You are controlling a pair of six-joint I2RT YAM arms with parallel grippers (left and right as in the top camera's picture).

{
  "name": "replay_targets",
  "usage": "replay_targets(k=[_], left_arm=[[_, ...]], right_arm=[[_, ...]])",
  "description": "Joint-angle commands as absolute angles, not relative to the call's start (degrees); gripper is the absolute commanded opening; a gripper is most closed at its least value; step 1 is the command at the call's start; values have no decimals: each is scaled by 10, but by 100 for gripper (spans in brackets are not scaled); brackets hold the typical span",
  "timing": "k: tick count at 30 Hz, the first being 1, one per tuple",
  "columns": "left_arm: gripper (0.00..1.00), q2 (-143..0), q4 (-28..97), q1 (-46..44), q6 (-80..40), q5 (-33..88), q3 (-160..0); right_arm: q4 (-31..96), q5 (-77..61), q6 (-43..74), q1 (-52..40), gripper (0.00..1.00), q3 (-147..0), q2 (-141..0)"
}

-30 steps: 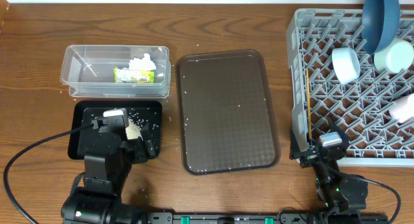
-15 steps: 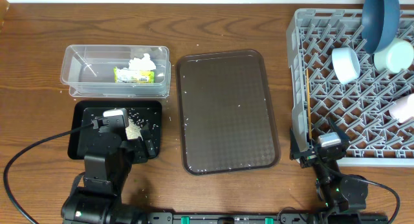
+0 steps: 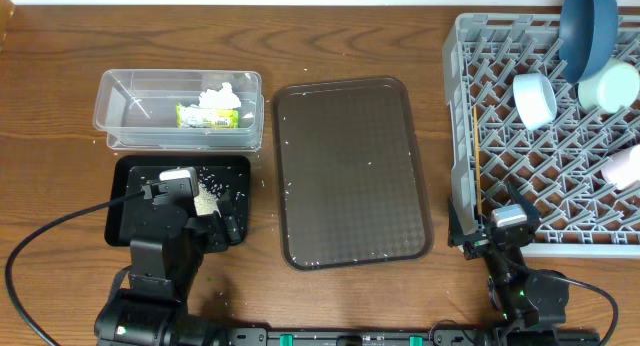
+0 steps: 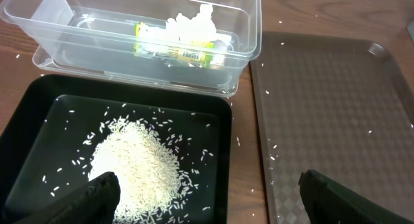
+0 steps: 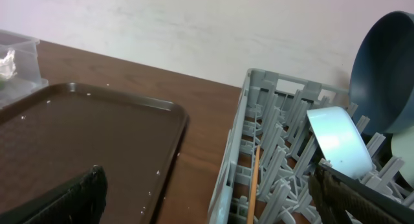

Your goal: Sort waste into correct bins and load items into the dishwasher rack

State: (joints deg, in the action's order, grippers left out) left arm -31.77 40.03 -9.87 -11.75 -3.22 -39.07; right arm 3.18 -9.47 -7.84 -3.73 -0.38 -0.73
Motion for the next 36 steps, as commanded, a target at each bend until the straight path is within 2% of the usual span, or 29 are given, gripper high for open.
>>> replay_targets(k=[1, 5, 6, 14, 18, 26, 36], left_arm=[[91, -318, 399, -100, -116, -39, -389], [91, -318, 399, -100, -116, -39, -389], [98, -318, 399, -100, -116, -39, -389], [98, -303, 429, -98, -116, -48, -381], [98, -261, 405, -84, -116, -52, -343], [98, -143, 252, -60, -116, -52, -183], [98, -20, -15, -34, -116, -52, -6]], right_arm=[[34, -104, -84, -41, 99, -3, -3], [34, -104, -84, -41, 99, -3, -3], [34, -104, -84, -41, 99, -3, -3], [34, -104, -84, -41, 99, -3, -3], [34, -104, -84, -41, 99, -3, -3], [34, -104, -84, -41, 99, -3, -3], [34, -104, -84, -41, 99, -3, -3]])
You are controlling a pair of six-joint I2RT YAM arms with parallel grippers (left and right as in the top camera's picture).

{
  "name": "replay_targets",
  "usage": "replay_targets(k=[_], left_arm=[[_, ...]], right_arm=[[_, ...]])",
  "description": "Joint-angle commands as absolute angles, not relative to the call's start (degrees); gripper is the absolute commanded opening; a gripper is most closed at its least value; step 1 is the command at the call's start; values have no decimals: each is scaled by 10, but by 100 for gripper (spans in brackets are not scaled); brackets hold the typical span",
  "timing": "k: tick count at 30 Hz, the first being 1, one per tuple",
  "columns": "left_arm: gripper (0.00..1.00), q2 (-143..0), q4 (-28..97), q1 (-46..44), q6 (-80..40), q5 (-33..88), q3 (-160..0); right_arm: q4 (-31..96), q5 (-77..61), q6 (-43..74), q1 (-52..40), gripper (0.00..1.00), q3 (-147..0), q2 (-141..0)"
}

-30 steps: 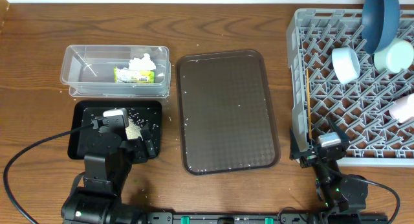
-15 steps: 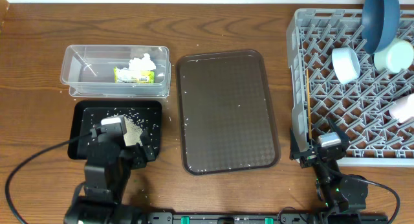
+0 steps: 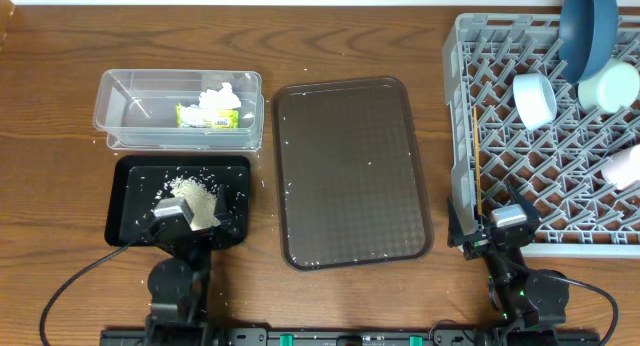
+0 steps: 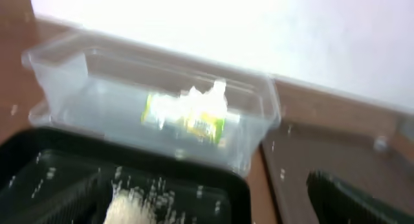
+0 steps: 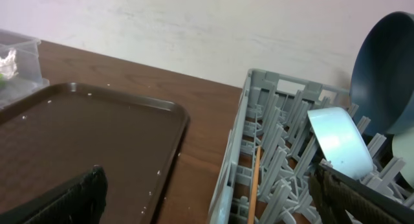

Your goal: Sort waste into correct bins and load items into the dishwasher rack

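An empty brown tray (image 3: 350, 171) lies mid-table. Left of it a clear bin (image 3: 180, 111) holds a green wrapper (image 4: 187, 118) and crumpled tissue. In front of the bin a black tray (image 3: 130, 176) carries a pile of rice (image 3: 195, 193). My left gripper (image 3: 190, 214) hangs open and empty over the black tray's near edge; its wrist view is blurred. The grey dishwasher rack (image 3: 470, 106) on the right holds a dark blue bowl (image 3: 588, 26), cups (image 3: 533, 98) and a chopstick (image 5: 253, 185). At the rack's near left corner my right gripper (image 3: 495, 226) stands open and empty.
Loose rice grains are scattered on the brown tray and on the wood beside the black tray. A pale wall runs along the table's far edge. The left arm's cable (image 3: 60, 276) loops over the near left of the table.
My left arm has drawn back toward the table's front edge and tilted up, so its view now takes in the wall. More of the rice pile shows from overhead. The right arm is unmoved.
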State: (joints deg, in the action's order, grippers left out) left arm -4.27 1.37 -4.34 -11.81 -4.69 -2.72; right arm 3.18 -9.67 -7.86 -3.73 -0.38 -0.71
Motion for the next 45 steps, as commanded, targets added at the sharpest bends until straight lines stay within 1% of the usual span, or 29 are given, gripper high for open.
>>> replay_targets(k=[1, 5, 7, 9, 45], left_arm=[[98, -12, -21, -31, -116, -51, -2], [98, -1, -9, -26, -45, -18, -2], [98, -1, 14, -26, -36, -10, -2], [98, -1, 42, -27, -36, -4, -2], [98, -3, 42, -26, -37, -3, -2]], right_arm=[[34, -104, -84, -41, 99, -3, -3], [34, -104, -84, -41, 99, -3, -3], [34, -104, -84, -41, 99, -3, -3], [34, -104, -84, -42, 99, -3, -3], [34, -104, -84, -41, 99, -3, -3]])
